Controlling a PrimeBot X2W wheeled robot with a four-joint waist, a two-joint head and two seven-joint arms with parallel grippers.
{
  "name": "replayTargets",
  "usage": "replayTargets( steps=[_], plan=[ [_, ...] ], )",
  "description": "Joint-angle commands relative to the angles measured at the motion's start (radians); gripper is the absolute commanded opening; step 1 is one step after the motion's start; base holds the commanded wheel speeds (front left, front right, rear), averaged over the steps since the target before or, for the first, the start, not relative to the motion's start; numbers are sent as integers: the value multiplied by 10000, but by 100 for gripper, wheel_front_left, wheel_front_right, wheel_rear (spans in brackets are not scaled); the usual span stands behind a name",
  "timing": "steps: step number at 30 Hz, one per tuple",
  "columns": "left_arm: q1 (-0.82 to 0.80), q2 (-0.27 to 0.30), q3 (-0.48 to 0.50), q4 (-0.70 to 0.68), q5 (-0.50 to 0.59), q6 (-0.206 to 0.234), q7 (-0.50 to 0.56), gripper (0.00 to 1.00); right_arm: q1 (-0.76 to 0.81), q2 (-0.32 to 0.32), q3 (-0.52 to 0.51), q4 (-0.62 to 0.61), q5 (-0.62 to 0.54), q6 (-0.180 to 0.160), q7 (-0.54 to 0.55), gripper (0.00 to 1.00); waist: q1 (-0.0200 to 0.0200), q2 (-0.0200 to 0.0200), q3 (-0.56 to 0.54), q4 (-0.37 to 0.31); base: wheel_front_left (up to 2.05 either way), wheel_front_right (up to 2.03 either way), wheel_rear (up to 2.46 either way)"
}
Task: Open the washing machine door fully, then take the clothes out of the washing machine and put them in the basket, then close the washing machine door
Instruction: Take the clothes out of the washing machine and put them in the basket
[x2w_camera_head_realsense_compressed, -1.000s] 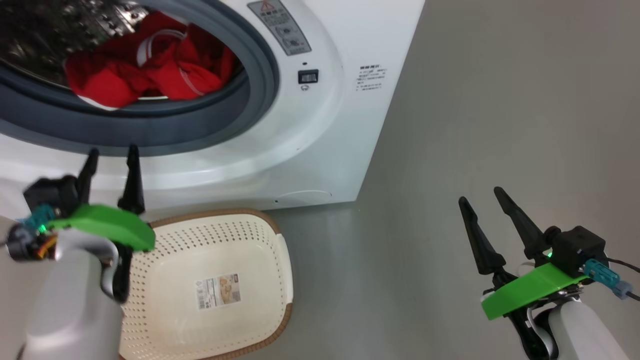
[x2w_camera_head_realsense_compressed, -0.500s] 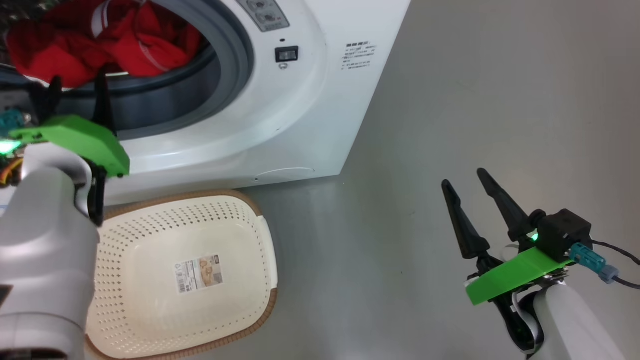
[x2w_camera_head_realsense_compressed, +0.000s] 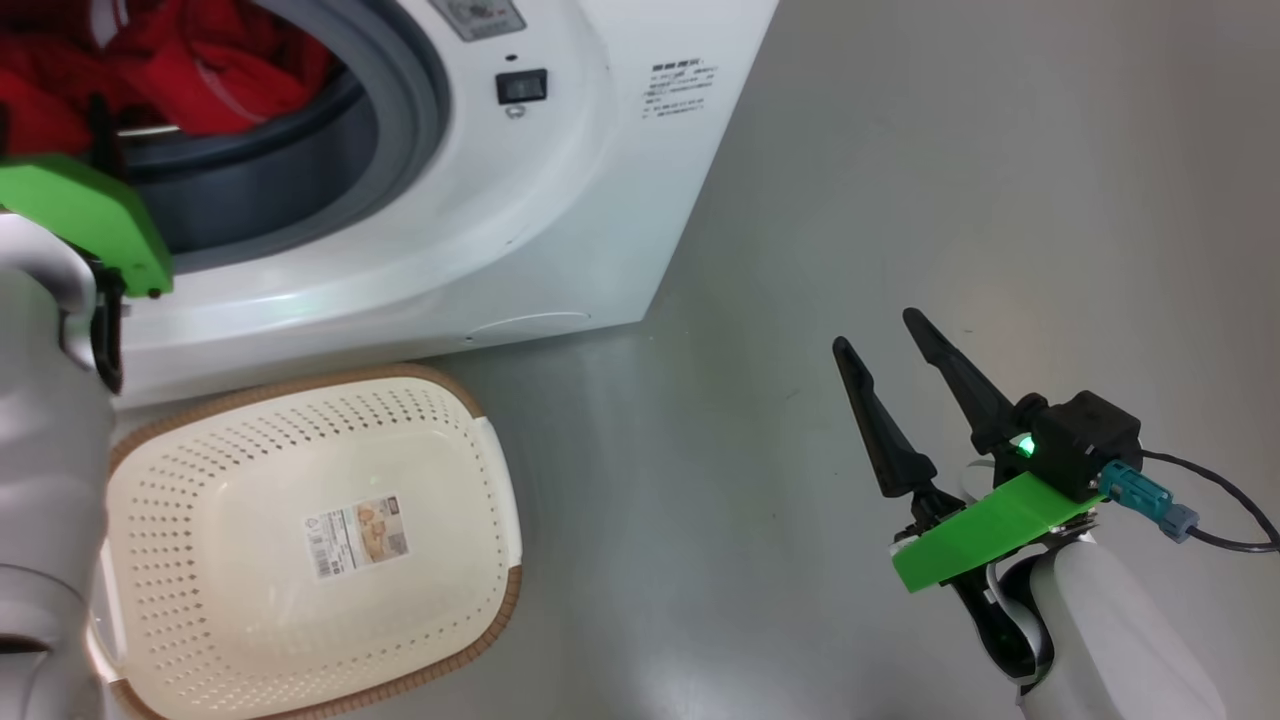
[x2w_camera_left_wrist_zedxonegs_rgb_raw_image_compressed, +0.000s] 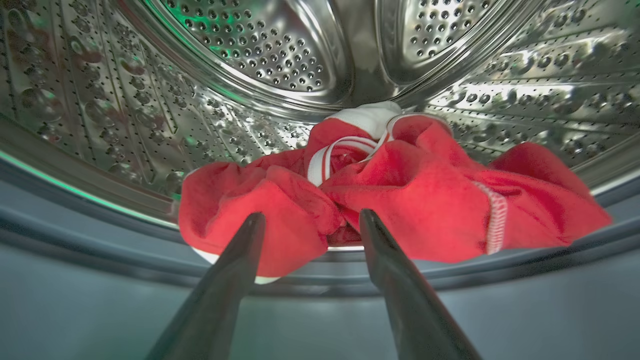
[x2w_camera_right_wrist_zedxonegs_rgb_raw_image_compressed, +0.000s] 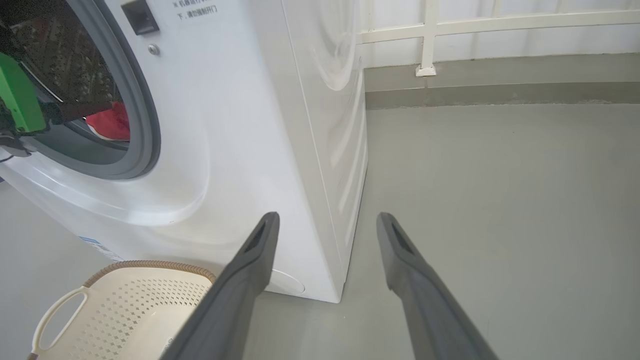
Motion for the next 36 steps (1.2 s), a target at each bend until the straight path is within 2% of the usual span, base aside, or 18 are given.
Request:
replayTargets(
  steps=[1, 9, 17, 18, 20, 21, 30, 36],
  plan=[
    [-197, 550, 37, -116, 159, 162, 27, 100, -6, 33, 210, -244, -79, 16, -118, 100, 0, 0, 111, -100, 0, 0, 0],
    [-518, 1005, -312, 59, 412, 552, 388, 100, -191, 115, 369, -303, -52, 16, -118, 100, 0, 0, 481, -316, 0, 0, 0],
    [-684, 1232, -464, 110, 416, 679, 557, 100, -351, 172, 470, -339, -22, 16, -118, 100, 0, 0, 676, -440, 0, 0, 0],
    [-709, 1264, -497, 114, 437, 724, 576, 62, -363, 176, 474, -346, -23, 16, -118, 100, 0, 0, 705, -443, 0, 0, 0],
    [-738, 1282, -535, 120, 435, 767, 595, 5, -387, 184, 480, -345, -28, 16, -118, 100, 0, 0, 730, -446, 0, 0, 0],
    [-746, 1289, -555, 123, 437, 795, 572, 0, -394, 187, 478, -343, -30, 16, -118, 100, 0, 0, 735, -445, 0, 0, 0],
    [-700, 1247, -577, 137, 261, 795, 325, 0, -405, 181, 449, -303, -33, 16, -118, 100, 0, 0, 620, -354, 0, 0, 0],
    [-426, 946, -239, 140, -286, 536, -256, 0, -291, 113, 396, -232, -49, 16, -118, 100, 0, 0, 283, -152, 0, 0, 0]
  ],
)
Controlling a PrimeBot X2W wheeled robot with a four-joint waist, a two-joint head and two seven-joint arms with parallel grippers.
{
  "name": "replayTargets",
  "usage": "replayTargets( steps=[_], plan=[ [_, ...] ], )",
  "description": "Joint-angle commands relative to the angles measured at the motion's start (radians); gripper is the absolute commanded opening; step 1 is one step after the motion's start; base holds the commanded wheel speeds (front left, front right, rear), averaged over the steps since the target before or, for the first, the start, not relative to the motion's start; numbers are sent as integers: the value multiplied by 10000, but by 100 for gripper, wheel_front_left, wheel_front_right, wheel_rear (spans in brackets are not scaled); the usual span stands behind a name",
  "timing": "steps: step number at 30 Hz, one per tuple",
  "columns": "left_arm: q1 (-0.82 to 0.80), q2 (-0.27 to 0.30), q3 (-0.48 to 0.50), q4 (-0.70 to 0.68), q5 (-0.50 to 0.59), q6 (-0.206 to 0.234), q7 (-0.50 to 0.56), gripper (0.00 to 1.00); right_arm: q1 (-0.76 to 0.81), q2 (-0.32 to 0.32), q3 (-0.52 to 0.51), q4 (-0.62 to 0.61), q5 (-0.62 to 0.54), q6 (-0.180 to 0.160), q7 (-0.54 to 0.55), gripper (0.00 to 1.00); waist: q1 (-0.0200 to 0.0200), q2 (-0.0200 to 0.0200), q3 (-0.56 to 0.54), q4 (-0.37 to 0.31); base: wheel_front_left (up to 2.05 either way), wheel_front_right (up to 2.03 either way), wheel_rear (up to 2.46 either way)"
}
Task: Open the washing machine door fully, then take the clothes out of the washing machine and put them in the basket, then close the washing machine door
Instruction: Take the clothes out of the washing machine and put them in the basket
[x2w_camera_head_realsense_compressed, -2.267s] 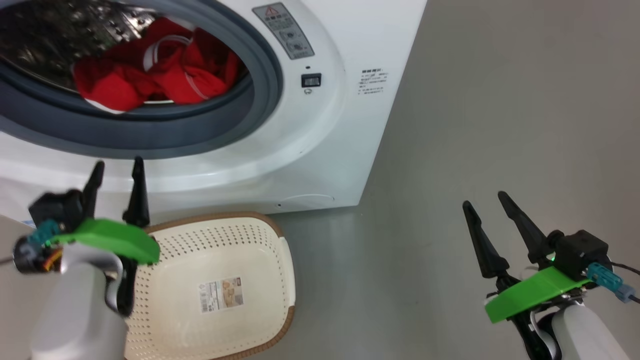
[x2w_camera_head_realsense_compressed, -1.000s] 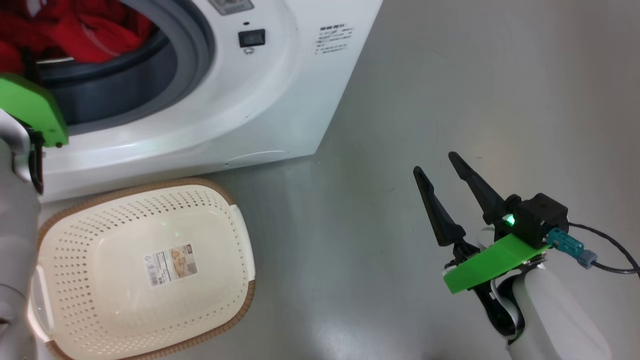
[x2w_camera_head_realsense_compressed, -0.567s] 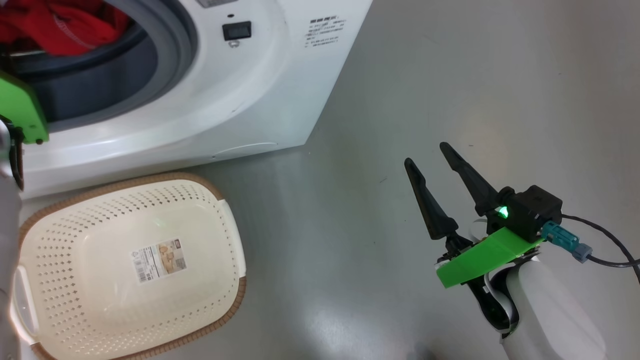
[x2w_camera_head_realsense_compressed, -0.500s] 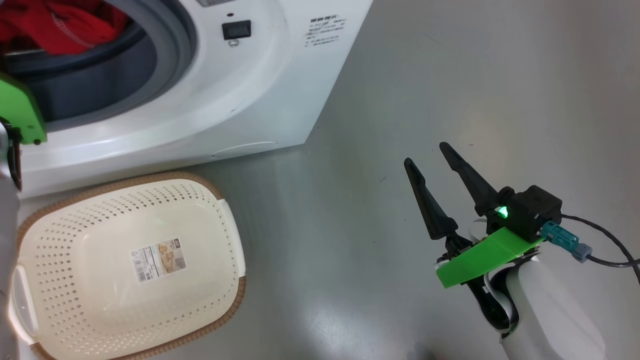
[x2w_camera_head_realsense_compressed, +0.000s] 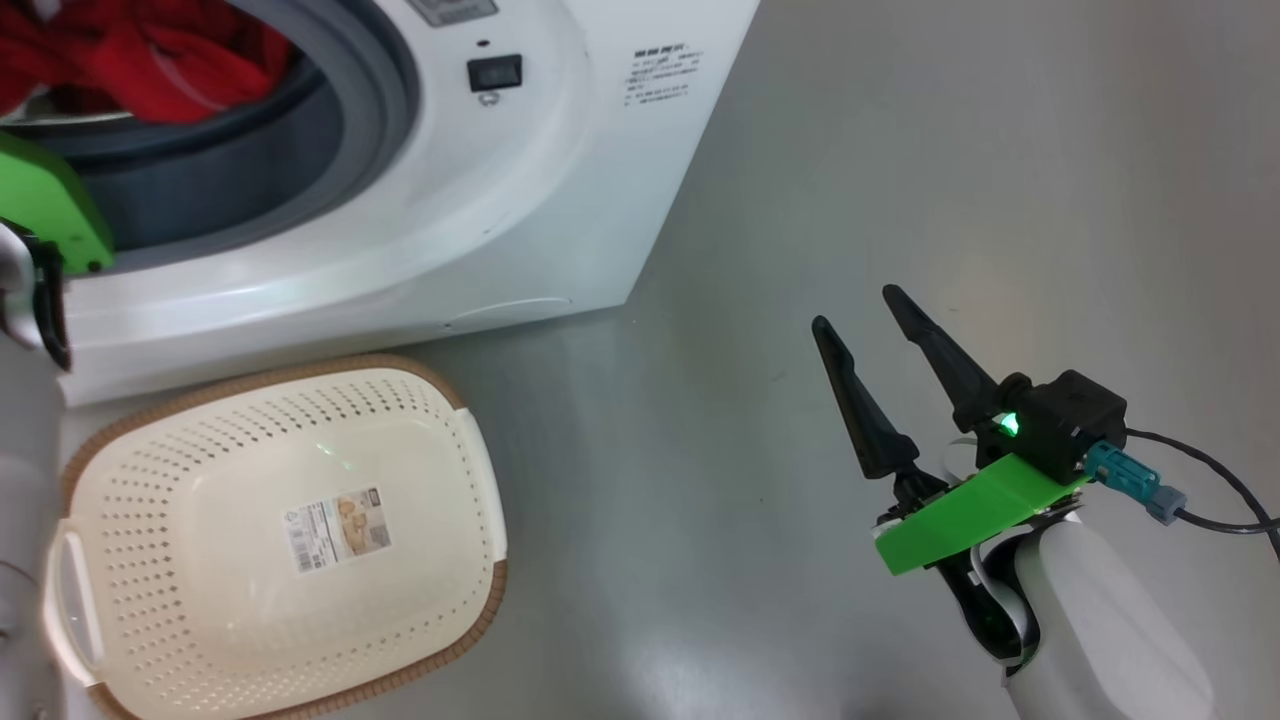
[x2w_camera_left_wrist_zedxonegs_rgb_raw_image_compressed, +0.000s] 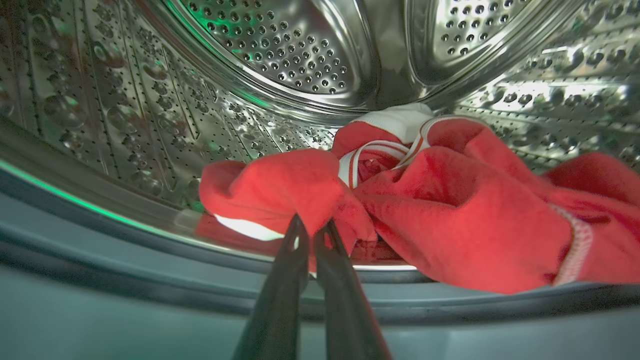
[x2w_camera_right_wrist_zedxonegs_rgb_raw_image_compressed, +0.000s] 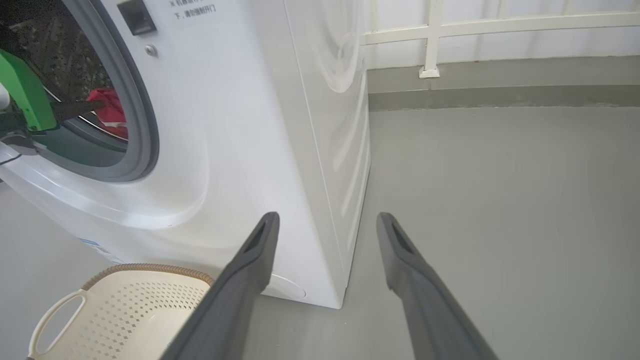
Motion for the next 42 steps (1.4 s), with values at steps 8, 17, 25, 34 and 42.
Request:
replayTargets(
  steps=[8, 17, 25, 34, 42],
  plan=[
    [909, -9, 549, -660, -699, -448, -615, 0, 368, -195, 5, -145, -61, 16, -117, 100, 0, 0, -716, 456, 0, 0, 0],
    [2562, -406, 1052, -3167, -733, -430, -630, 0, 710, -382, -131, -116, -41, 16, -117, 100, 0, 0, -1346, 791, 0, 0, 0],
    [4139, -769, 1508, -5074, -387, -554, -631, 0, 1127, -487, -325, -120, -25, 16, -117, 100, 0, 0, -1916, 1001, 0, 0, 0],
    [5844, -1310, 2084, -7018, -74, -846, -631, 0, 1701, -602, -571, -127, -13, 16, -117, 100, 0, 0, -2603, 1267, 0, 0, 0],
    [7264, -1548, 2396, -8519, 229, -1066, -632, 0, 2005, -722, -693, -159, 3, 16, -117, 100, 0, 0, -3045, 1389, 0, 0, 0]
  ],
)
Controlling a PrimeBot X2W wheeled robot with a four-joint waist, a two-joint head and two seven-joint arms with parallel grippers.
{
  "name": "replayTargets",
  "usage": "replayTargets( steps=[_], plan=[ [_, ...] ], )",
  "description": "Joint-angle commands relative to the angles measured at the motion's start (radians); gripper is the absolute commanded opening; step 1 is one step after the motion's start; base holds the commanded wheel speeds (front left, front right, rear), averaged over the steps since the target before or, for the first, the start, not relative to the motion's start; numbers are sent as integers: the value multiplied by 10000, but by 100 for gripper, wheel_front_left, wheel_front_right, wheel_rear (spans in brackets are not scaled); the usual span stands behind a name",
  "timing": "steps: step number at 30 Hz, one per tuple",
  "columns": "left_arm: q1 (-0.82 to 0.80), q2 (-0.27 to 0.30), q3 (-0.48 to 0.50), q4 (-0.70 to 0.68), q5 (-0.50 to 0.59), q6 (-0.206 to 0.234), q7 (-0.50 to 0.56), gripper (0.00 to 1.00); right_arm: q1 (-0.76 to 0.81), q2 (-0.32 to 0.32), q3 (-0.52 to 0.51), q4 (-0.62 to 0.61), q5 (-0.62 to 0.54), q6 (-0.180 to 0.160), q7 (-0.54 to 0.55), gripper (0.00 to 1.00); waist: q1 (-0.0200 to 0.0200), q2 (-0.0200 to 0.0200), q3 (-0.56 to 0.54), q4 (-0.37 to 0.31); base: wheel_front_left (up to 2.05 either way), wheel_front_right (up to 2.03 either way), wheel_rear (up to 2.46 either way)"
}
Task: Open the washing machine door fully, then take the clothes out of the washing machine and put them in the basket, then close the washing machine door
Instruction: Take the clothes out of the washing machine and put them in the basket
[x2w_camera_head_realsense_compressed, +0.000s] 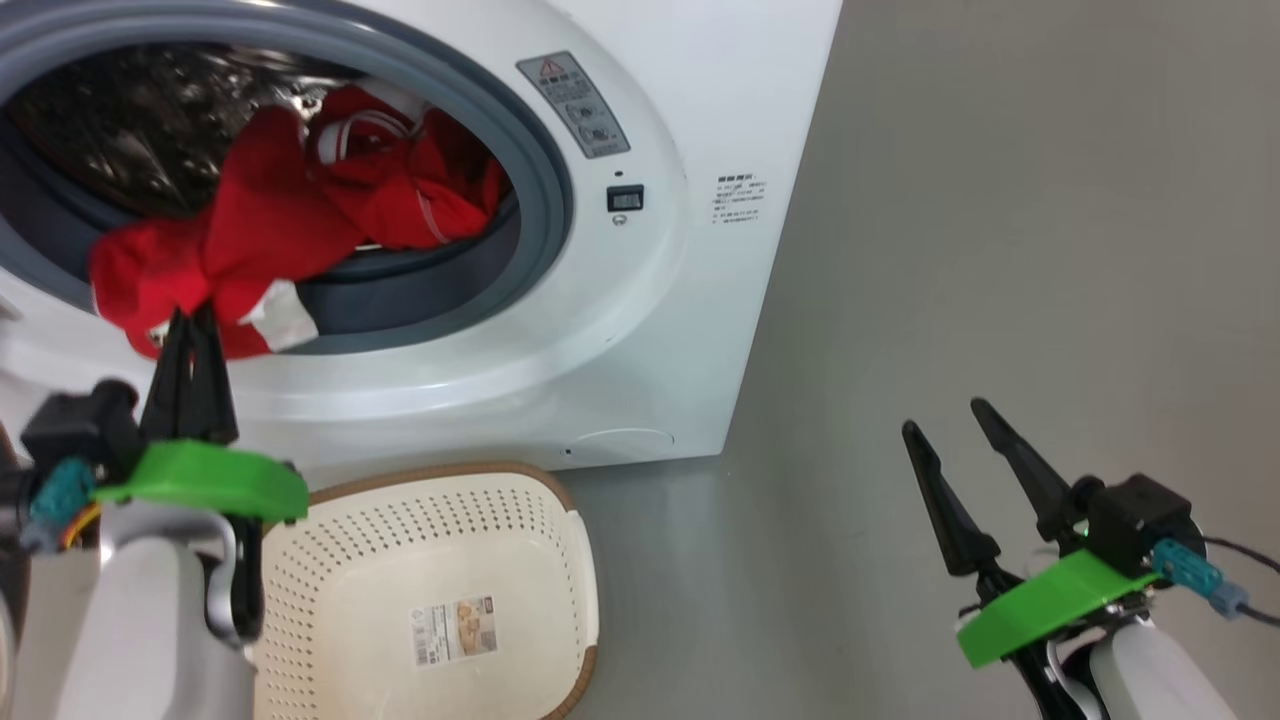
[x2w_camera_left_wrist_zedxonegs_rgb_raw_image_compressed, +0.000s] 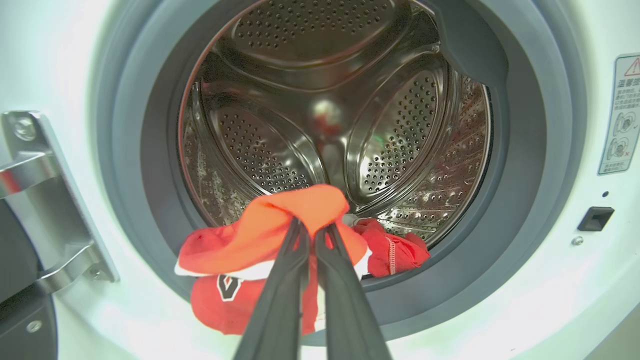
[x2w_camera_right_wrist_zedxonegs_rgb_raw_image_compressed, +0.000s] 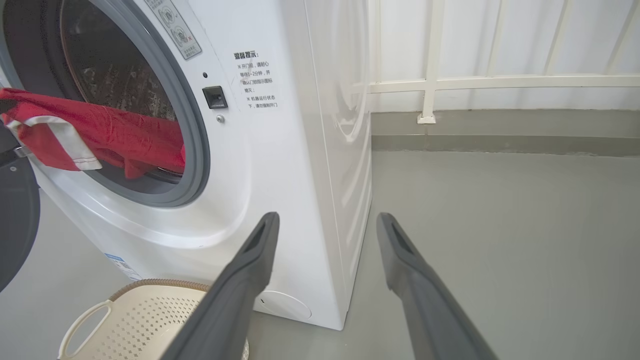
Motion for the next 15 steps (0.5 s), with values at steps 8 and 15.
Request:
replayTargets(
  steps=[8, 15],
  plan=[
    [1552, 75, 461, -2082, 347, -172, -122, 0, 584, -176, 14, -278, -5, 16, -74, 100, 0, 0, -529, 112, 0, 0, 0],
    [2894, -103, 447, -4059, 432, -44, -122, 0, 839, -235, -122, -339, -11, 16, -74, 100, 0, 0, -704, 199, 0, 0, 0]
  ],
)
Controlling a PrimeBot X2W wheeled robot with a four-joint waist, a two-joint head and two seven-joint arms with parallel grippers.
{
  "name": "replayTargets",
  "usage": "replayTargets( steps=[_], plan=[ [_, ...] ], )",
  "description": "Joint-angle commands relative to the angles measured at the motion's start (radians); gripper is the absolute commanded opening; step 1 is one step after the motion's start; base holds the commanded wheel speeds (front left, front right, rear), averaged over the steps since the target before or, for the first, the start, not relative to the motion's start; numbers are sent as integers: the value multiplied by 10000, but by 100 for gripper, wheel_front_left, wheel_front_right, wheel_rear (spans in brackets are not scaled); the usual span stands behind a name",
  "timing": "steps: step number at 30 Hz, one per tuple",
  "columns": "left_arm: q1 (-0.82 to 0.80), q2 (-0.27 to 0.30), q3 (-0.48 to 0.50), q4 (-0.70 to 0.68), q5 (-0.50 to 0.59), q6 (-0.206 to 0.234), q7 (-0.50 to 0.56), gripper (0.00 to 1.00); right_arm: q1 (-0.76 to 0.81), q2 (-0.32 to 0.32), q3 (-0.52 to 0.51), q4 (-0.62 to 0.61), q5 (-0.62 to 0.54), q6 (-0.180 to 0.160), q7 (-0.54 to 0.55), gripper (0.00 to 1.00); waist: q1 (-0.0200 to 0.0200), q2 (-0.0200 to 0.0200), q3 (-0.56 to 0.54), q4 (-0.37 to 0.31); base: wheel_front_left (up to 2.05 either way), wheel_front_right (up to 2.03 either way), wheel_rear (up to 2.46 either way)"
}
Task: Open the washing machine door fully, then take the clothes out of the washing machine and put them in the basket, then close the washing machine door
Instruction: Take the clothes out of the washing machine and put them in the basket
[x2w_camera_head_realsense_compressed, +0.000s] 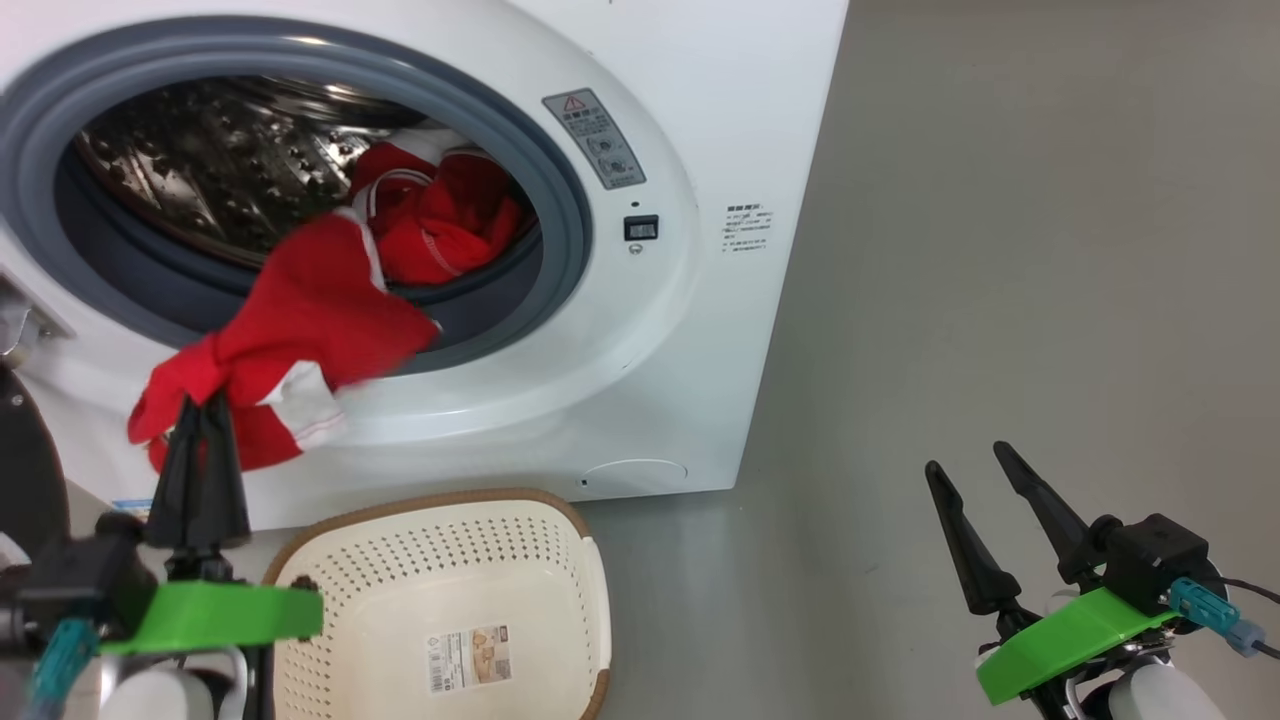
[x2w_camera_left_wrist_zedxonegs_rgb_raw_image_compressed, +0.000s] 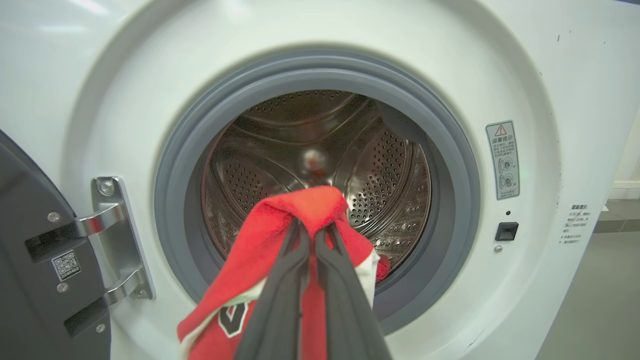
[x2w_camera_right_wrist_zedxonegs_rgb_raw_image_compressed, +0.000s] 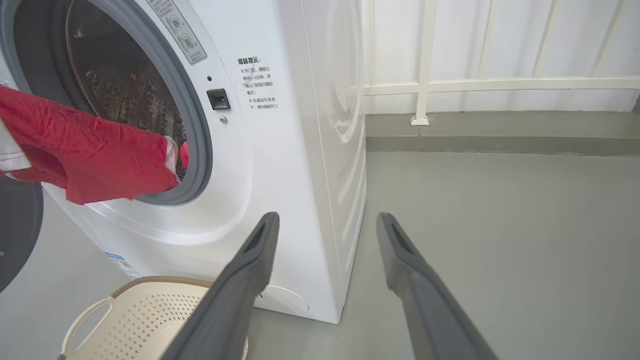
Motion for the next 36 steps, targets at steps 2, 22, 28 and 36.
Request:
replayTargets(
  steps=[2, 22, 28, 36],
  plan=[
    [347, 142, 289, -1076, 80, 142, -120, 0, 111, -151, 131, -288, -17, 16, -74, 100, 0, -1, -25, 58, 0, 0, 0],
    [1771, 7, -365, -2345, -189, 576, 297, 0, -142, -175, 171, -325, -40, 16, -74, 100, 0, -1, 332, 309, 0, 0, 0],
    [1535, -32, -456, -838, -519, 476, 55, 0, -231, -173, 186, -321, -43, 16, -74, 100, 0, -1, 558, 260, 0, 0, 0],
    [517, 20, -615, 2095, -285, 92, -111, 0, -499, -108, 176, -380, -72, 16, -74, 100, 0, -1, 1053, 121, 0, 0, 0]
  ],
)
